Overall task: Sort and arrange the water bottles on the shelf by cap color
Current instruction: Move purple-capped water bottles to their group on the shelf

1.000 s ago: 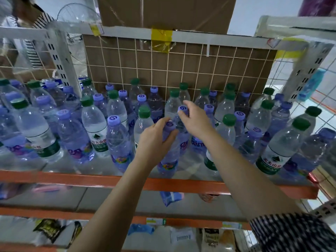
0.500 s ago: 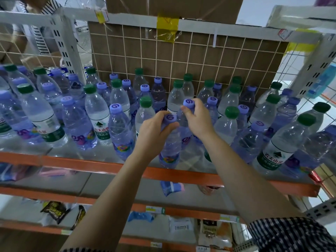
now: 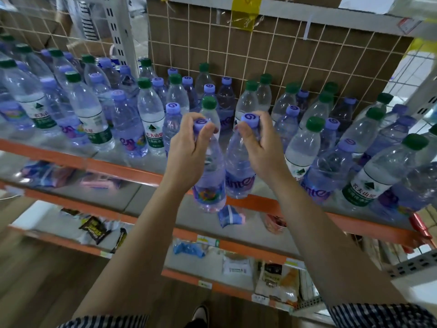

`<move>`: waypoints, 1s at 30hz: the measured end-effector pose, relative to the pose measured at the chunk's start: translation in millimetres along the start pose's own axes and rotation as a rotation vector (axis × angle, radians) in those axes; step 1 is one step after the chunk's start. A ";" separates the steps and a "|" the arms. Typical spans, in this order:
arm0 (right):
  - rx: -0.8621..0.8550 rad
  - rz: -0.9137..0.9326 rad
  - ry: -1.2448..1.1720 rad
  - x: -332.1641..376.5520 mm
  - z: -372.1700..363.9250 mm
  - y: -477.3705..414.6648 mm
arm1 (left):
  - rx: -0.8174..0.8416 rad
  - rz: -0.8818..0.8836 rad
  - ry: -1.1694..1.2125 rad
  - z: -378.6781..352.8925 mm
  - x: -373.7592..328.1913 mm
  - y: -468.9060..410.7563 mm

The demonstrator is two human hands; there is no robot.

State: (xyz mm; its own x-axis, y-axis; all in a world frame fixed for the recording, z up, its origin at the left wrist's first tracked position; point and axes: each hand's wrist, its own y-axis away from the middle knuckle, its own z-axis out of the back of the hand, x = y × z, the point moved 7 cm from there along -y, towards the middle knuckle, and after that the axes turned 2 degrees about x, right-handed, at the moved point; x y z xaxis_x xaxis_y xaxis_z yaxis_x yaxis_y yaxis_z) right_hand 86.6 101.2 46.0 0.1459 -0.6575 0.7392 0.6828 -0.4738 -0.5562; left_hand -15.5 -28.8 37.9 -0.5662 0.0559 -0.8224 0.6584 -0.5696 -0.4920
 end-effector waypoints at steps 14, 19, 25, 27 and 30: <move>0.146 -0.037 -0.117 56.6 -171.8 4.0 | -0.256 0.101 -0.013 171.1 66.7 45.2; 0.120 -0.025 -0.110 89.1 -263.8 -10.9 | -0.279 0.056 -0.166 268.0 97.5 41.1; 0.101 -0.087 -0.165 127.9 -378.8 -28.4 | -0.248 0.044 -0.298 385.0 140.1 30.6; 0.105 -0.085 -0.164 140.0 -411.0 -36.1 | -0.230 0.072 -0.268 417.2 157.9 24.9; 0.135 -0.061 -0.200 149.6 -455.1 -52.3 | -0.225 0.088 -0.226 459.7 181.6 12.9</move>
State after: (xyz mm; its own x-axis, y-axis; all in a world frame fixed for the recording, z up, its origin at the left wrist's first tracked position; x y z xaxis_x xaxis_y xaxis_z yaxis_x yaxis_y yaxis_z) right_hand -253.1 -239.0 12.8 0.2309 -0.4946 0.8379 0.7819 -0.4182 -0.4623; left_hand -337.8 -403.0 13.6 -0.5812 -0.1831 -0.7929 0.7887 -0.3668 -0.4934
